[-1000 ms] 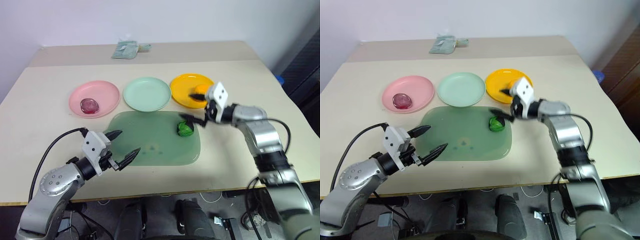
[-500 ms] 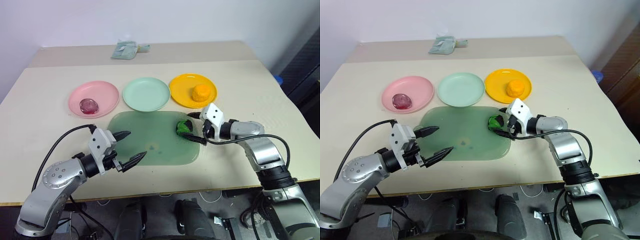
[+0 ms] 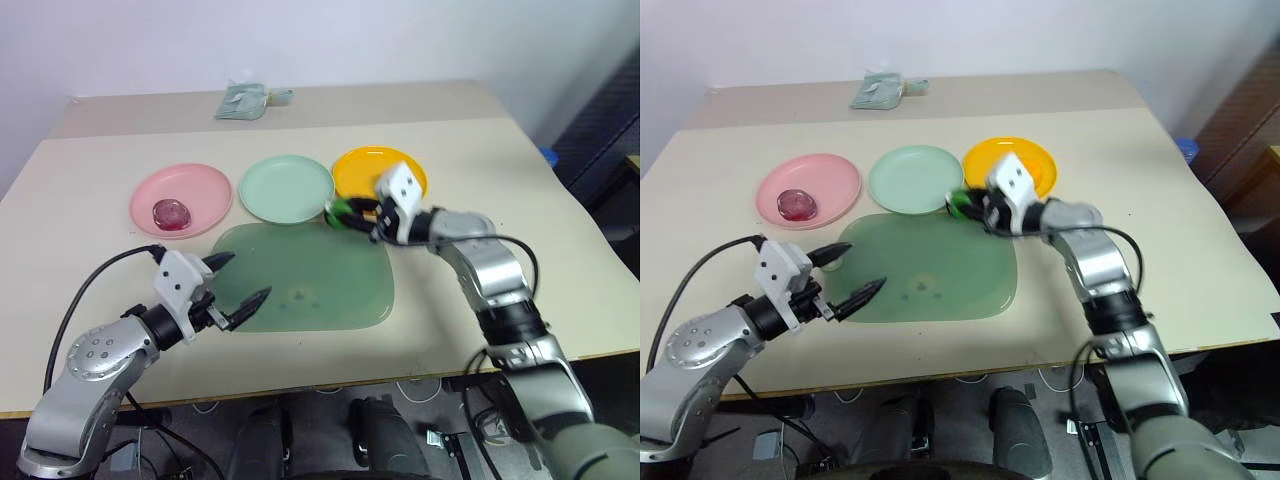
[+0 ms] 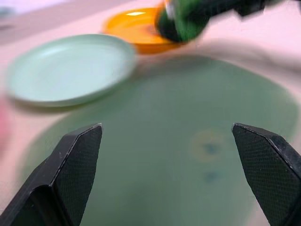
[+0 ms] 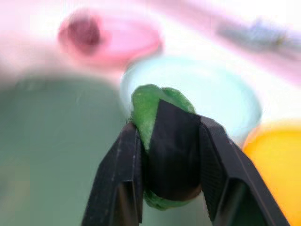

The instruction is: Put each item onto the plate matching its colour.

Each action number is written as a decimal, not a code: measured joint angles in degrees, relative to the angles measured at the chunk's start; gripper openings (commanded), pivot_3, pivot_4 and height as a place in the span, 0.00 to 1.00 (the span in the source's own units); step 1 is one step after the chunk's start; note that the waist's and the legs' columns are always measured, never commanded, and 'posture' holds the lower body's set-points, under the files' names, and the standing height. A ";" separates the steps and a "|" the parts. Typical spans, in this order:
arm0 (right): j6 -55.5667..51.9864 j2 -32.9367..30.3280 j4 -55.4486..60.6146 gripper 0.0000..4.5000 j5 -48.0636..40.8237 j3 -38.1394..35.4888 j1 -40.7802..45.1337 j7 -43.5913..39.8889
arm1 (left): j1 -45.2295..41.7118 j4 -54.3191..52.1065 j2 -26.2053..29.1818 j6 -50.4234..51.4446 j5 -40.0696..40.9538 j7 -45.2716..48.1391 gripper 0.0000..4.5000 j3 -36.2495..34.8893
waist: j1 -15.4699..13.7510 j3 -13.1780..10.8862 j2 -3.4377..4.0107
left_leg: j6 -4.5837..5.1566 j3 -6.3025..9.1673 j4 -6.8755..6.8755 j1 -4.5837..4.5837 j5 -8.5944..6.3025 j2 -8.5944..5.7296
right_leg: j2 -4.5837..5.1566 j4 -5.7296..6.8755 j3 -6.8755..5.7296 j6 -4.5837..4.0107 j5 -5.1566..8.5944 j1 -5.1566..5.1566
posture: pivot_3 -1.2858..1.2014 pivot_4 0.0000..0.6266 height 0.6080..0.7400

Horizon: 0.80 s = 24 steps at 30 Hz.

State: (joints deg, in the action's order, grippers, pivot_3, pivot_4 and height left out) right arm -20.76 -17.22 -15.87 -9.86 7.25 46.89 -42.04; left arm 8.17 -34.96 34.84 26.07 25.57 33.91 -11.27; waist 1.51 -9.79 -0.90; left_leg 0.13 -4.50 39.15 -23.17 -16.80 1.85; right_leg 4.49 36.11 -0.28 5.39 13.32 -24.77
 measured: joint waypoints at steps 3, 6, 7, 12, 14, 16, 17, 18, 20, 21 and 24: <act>1.90 5.80 -15.82 0.29 2.63 -0.21 9.61 6.78 | 1.11 0.31 -0.05 -0.50 -0.43 -0.42 1.00 -1.08 | -0.26 0.01 -0.02 | -0.02 0.01 -0.01 -0.08 0.01 -0.01 | 0.05 -0.02 -0.03 -0.01 0.00 -0.02 | 0.52 0.24 1.00; 6.40 9.82 -30.67 0.29 4.74 -0.25 15.57 10.25 | 2.18 0.08 -0.16 -0.63 -0.74 -0.96 1.00 -1.56 | -0.38 0.00 -0.01 | -0.01 0.00 -0.03 -0.18 0.00 -0.01 | 0.16 -0.09 -0.04 -0.01 0.00 -0.06 | 0.52 0.24 1.00; 7.96 10.45 -34.20 0.29 5.34 -0.17 16.72 10.80 | 2.59 -0.09 -0.23 -0.63 -0.81 -1.23 1.00 -1.61 | -0.43 0.00 -0.01 | 0.00 0.00 -0.03 -0.21 0.00 -0.01 | 0.18 -0.10 -0.04 -0.01 0.00 -0.07 | 0.52 0.24 1.00; 14.46 12.69 -47.39 0.45 7.79 -0.33 20.70 11.84 | 5.15 -3.06 -0.93 -0.48 -0.81 -2.61 1.00 -2.50 | 0.14 -0.01 0.01 | 0.00 0.01 -0.04 -0.21 -0.01 0.01 | 0.21 -0.09 -0.04 -0.01 0.00 -0.11 | 0.52 0.24 1.00; 16.12 13.25 -49.70 0.64 8.40 -0.63 21.52 11.64 | 5.72 -4.38 -1.25 -0.08 -0.78 -3.42 1.00 -2.95 | 0.58 -0.01 0.01 | -0.05 0.06 -0.05 -0.20 0.02 0.02 | 0.19 -0.05 -0.05 -0.01 0.00 -0.11 | 0.52 0.24 1.00; 17.94 13.42 -50.30 0.85 8.58 -0.98 21.70 11.06 | 5.70 -5.74 -1.30 0.61 -0.72 -4.28 1.00 -2.99 | 0.99 -0.01 0.01 | -0.08 0.09 -0.05 -0.18 0.03 0.04 | 0.19 0.00 -0.06 -0.01 -0.01 -0.11 | 0.52 0.24 1.00; 18.78 13.37 -50.35 0.98 8.61 -1.17 21.69 10.62 | 5.67 -6.29 -1.31 1.04 -0.61 -4.57 1.00 -2.99 | 1.09 -0.01 0.01 | -0.08 0.09 -0.05 -0.18 0.03 0.04 | 0.18 0.00 -0.06 0.00 -0.01 -0.11 | 0.52 0.24 1.00; 19.97 13.32 -50.35 0.99 8.62 -1.48 21.69 9.90 | 5.60 -6.65 -1.32 1.51 -0.57 -5.04 1.00 -2.98 | 1.11 -0.01 0.01 | -0.08 0.10 -0.06 -0.18 0.03 0.04 | 0.18 0.00 -0.06 0.04 -0.03 -0.12 | 0.52 0.24 1.00; 21.37 13.08 -49.80 0.99 8.62 -1.66 21.56 8.49 | 5.46 -6.86 -1.32 2.10 -0.57 -5.64 1.00 -3.00 | 1.14 -0.01 0.02 | -0.08 0.09 -0.09 -0.17 0.03 0.04 | 0.17 0.00 -0.06 0.17 -0.11 -0.12 | 0.52 0.24 1.00; 22.61 12.47 -47.87 0.99 8.55 -1.75 20.83 6.55 | 5.41 -6.84 -1.31 2.24 -0.55 -5.78 1.00 -3.11 | 1.13 -0.01 0.02 | -0.07 0.09 -0.11 -0.17 0.03 0.05 | 0.17 -0.01 -0.06 0.18 -0.11 -0.13 | 0.52 0.24 1.00; 23.84 9.83 -40.20 0.99 7.51 -2.05 17.08 1.13 | 5.62 -6.53 -1.16 2.23 -0.50 -5.73 1.00 -4.63 | 0.91 -0.01 0.02 | -0.07 0.11 -0.12 -0.18 0.03 0.04 | 0.20 -0.04 -0.06 0.19 -0.12 -0.11 | 0.52 0.24 1.00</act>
State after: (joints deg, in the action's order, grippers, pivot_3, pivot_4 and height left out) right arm 3.08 -7.39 -56.06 -2.34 5.20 63.98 -40.91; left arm 13.79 -41.49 33.68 28.31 25.06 28.18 -15.90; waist 2.42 -9.81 -0.88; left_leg 0.06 -4.40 39.03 -23.35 -16.77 1.89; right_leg 4.68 36.07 -0.35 5.58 13.20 -24.89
